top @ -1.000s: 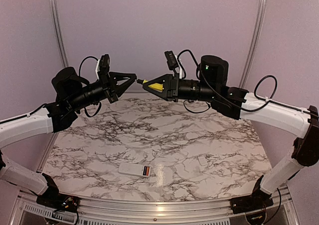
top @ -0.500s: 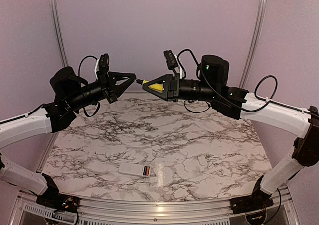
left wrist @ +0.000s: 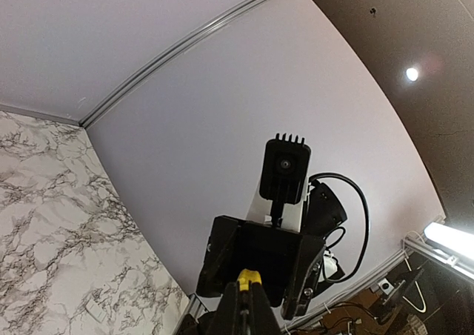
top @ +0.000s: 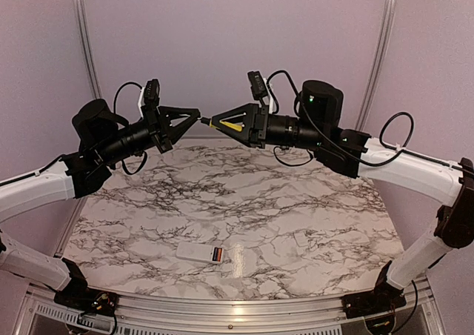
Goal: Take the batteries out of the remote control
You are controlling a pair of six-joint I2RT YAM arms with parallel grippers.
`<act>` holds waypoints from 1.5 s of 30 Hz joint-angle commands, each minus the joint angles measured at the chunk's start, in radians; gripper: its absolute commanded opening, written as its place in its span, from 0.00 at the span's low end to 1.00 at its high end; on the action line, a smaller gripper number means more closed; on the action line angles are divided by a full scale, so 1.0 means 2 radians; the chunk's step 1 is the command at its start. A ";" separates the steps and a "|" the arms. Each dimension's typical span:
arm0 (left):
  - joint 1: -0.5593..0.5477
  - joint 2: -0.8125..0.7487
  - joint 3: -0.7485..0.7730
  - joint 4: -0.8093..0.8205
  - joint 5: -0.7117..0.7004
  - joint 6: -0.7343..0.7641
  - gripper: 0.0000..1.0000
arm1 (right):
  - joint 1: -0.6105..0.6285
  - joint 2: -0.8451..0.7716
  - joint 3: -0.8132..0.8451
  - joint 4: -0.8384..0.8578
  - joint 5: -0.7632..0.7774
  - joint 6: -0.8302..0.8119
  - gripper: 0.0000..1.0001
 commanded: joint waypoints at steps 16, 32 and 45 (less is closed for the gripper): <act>0.001 0.002 -0.002 0.016 0.000 0.004 0.00 | 0.000 0.016 0.028 0.012 -0.023 0.007 0.38; 0.001 0.000 -0.001 0.009 0.001 0.006 0.00 | -0.002 0.014 0.029 0.019 -0.007 0.009 0.40; 0.001 -0.002 -0.001 0.007 0.007 0.009 0.00 | -0.002 0.013 0.032 0.019 0.004 0.012 0.29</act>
